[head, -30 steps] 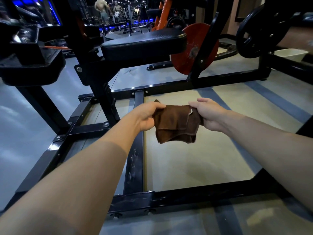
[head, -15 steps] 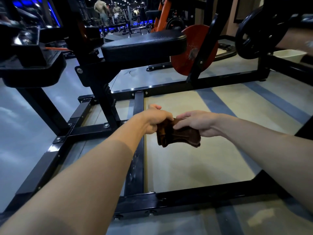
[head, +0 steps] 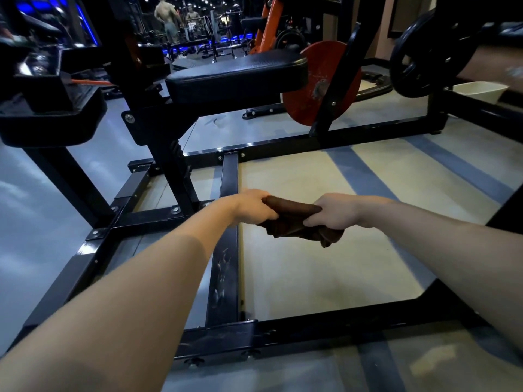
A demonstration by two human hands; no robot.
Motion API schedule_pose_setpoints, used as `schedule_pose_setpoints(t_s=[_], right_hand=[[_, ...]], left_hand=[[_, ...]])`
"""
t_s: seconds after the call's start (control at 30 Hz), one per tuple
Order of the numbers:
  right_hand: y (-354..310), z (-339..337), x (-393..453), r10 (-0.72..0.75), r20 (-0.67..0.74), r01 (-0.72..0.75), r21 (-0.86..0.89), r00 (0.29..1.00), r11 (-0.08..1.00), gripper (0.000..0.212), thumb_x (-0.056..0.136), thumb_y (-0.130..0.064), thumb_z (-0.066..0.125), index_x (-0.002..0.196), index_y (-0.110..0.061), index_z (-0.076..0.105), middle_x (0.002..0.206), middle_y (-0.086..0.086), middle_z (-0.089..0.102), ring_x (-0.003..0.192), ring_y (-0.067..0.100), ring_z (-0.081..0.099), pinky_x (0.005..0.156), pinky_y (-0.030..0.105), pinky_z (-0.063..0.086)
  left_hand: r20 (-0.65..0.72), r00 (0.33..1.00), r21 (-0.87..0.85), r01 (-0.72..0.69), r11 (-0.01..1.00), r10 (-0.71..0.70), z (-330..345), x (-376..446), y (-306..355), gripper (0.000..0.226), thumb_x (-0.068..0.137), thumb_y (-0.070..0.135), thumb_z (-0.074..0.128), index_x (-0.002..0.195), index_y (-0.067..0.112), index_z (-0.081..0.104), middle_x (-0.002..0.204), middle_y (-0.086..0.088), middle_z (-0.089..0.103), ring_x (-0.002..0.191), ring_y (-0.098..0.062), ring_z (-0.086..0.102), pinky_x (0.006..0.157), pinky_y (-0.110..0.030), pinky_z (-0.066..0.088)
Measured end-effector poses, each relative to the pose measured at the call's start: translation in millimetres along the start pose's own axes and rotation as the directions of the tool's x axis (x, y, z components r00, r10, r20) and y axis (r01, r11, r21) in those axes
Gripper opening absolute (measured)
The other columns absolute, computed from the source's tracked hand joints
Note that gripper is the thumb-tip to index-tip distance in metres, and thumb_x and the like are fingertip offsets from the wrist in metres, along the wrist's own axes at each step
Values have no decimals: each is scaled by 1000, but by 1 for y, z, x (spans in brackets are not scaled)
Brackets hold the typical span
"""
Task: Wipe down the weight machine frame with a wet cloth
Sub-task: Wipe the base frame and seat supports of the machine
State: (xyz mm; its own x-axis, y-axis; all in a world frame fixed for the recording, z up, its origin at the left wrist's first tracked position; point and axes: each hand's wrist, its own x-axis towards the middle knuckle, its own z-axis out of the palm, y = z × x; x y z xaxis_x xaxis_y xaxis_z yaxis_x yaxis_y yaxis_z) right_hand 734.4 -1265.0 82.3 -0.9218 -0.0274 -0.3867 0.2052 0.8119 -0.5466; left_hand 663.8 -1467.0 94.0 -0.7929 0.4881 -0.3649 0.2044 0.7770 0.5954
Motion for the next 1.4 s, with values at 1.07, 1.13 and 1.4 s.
schedule_pose_setpoints(t_s=[1.07, 1.13, 1.4], right_hand=[[-4, 40, 11, -323, -480, -17, -579, 816, 815, 86, 88, -58, 68, 156, -28, 25, 134, 4, 54, 121, 30, 48, 103, 44, 44], [-4, 45, 10, -424, -437, 112, -580, 793, 807, 85, 95, -40, 64, 162, -23, 14, 137, 4, 51, 124, 29, 48, 106, 42, 41], [22, 43, -15, -328, -198, 313, -101, 924, 944, 39, 99, -33, 55, 138, -30, 50, 115, -4, 53, 87, 12, 63, 74, 23, 51]], left_hand=[[123, 969, -789, 227, 571, -215, -7, -5, 10, 17, 101, 16, 66, 106, 0, 68, 106, -21, 65, 81, -25, 75, 58, -20, 61], [137, 971, -824, 223, 521, -198, -2, -5, 13, 19, 103, 14, 61, 113, -1, 66, 104, -21, 64, 70, -22, 74, 50, -19, 58], [310, 950, -594, 160, 789, 40, 25, -35, 6, 42, 98, 32, 70, 134, 14, 60, 128, -12, 64, 91, -18, 69, 92, -33, 60]])
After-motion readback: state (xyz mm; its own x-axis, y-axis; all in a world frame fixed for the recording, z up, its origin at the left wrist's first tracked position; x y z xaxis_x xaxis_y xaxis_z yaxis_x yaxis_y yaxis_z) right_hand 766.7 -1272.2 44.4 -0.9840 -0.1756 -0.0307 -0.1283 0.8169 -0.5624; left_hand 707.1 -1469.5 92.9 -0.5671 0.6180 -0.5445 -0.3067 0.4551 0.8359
